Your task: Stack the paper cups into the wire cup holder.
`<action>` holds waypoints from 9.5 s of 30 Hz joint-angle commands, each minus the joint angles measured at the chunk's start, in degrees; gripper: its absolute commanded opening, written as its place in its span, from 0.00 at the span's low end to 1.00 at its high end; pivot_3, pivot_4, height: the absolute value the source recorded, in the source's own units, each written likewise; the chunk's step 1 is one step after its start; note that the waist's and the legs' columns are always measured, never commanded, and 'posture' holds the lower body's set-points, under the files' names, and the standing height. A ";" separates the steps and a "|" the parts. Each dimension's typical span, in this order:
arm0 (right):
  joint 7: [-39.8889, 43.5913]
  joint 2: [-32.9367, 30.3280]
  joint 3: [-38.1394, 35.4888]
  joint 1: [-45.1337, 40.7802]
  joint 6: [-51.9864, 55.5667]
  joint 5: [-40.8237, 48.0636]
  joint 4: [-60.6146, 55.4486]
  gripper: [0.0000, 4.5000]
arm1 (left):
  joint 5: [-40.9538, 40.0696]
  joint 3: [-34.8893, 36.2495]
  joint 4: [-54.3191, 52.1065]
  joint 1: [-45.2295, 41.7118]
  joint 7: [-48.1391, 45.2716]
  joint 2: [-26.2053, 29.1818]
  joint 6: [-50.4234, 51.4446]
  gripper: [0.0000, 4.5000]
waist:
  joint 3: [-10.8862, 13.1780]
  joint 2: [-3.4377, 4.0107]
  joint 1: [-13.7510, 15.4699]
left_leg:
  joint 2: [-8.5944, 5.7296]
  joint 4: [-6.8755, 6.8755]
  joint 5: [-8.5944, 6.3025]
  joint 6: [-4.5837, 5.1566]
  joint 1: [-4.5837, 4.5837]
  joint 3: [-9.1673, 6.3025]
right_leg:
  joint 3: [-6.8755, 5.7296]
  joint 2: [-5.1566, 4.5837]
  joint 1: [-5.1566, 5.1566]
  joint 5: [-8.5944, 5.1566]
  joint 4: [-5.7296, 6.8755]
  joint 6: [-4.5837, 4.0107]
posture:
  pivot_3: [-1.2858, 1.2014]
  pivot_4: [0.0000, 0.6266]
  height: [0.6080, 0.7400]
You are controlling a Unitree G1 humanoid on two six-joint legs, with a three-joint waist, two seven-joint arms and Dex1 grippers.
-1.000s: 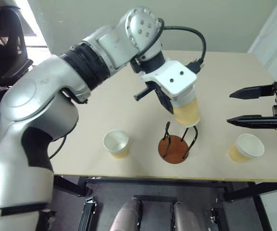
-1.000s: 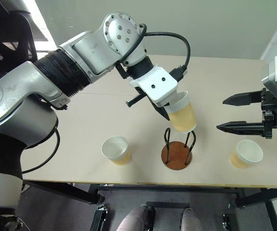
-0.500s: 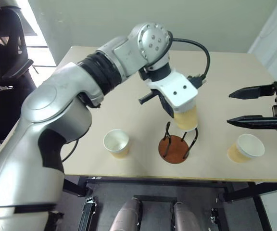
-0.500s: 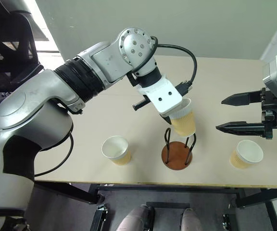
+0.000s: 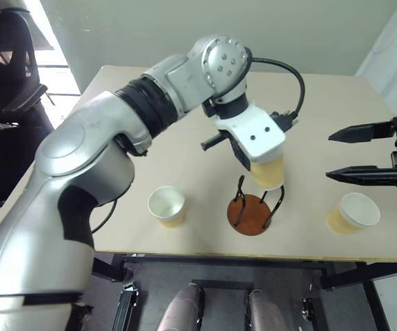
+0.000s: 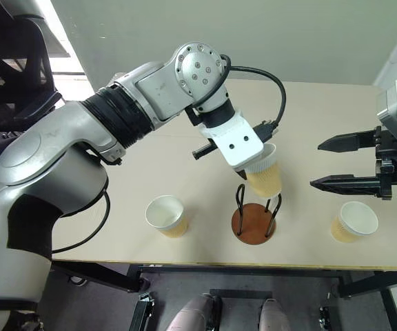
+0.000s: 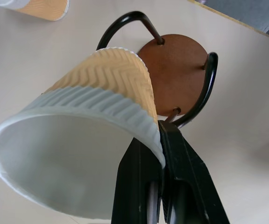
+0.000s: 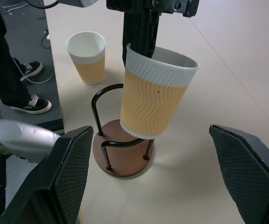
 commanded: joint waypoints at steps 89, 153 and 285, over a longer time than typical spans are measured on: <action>1.06 -2.01 -1.24 -3.57 -3.73 -3.11 2.82 0.90 | -5.83 -4.31 -3.85 -5.87 -1.82 -0.52 -1.10 0.07 | 0.00 0.00 0.29 | 0.00 0.08 -0.16 0.04 0.04 0.00 | -0.01 -0.01 0.17 0.00 -0.20 0.04 | 0.52 0.24 1.00; -6.82 0.41 -4.55 -1.68 4.83 2.06 0.08 0.90 | -9.37 7.26 2.30 0.35 -1.82 2.00 6.57 1.00 | -0.05 0.13 0.07 | 0.01 0.17 -0.45 0.16 0.15 0.03 | -0.06 -0.01 0.47 0.20 -0.73 0.29 | 0.52 0.24 1.00; 20.27 10.49 42.82 -30.53 -26.61 -40.10 -9.23 0.01 | -7.82 27.74 -16.57 26.69 -1.82 26.04 30.42 1.00 | -0.04 0.23 -0.61 | 0.24 -1.02 0.73 -0.93 0.25 -0.99 | -1.30 0.07 -0.10 -0.28 0.26 -1.46 | 0.52 0.24 1.00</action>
